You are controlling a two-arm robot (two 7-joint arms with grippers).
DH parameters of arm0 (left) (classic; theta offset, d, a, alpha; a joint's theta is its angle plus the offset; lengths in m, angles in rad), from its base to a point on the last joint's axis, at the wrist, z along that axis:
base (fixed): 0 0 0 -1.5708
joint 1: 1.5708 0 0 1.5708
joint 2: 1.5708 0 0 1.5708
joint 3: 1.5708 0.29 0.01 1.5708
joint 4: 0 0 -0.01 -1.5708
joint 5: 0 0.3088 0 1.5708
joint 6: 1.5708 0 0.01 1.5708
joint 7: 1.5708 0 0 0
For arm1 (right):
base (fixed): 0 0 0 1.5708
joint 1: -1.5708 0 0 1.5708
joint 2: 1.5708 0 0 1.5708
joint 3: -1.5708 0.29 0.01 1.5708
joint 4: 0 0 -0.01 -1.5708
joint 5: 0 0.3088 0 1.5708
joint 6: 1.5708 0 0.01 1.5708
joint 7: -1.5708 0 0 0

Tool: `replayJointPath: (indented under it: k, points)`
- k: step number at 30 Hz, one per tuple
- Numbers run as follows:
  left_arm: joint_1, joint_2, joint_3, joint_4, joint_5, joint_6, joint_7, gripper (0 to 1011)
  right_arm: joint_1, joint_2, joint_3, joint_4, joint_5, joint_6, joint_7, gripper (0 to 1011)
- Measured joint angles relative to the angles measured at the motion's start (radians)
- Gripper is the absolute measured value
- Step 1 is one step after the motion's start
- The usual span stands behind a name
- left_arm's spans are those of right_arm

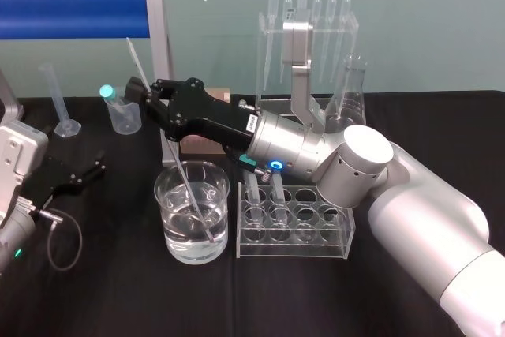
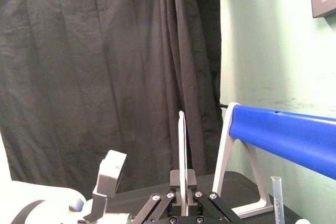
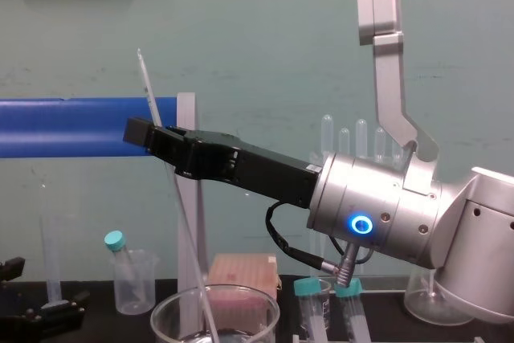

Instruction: Hold the thermometer with one hand and immerse one end into the beaker, then reinsert it into the test tube rack.

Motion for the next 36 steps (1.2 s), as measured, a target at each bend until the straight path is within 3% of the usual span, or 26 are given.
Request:
replayJointPath:
  k: [13, 23, 36]
  points:
    - [0.0, 0.0, 0.0, 0.0, 0.0, 0.0, 0.0, 1008, 0.0, -0.001, 0.001, 0.0, 0.001, -0.002, 0.004, 56]
    - [0.0, 0.0, 0.0, 0.0, 0.0, 0.0, 0.0, 1008, 0.004, -0.006, 0.025, -0.017, 0.037, -0.035, 0.049, 56]
    - [0.0, 0.0, 0.0, 0.0, 0.0, 0.0, 0.0, 1008, 0.029, 0.003, 0.085, -0.109, 0.15, -0.055, 0.109, 56]
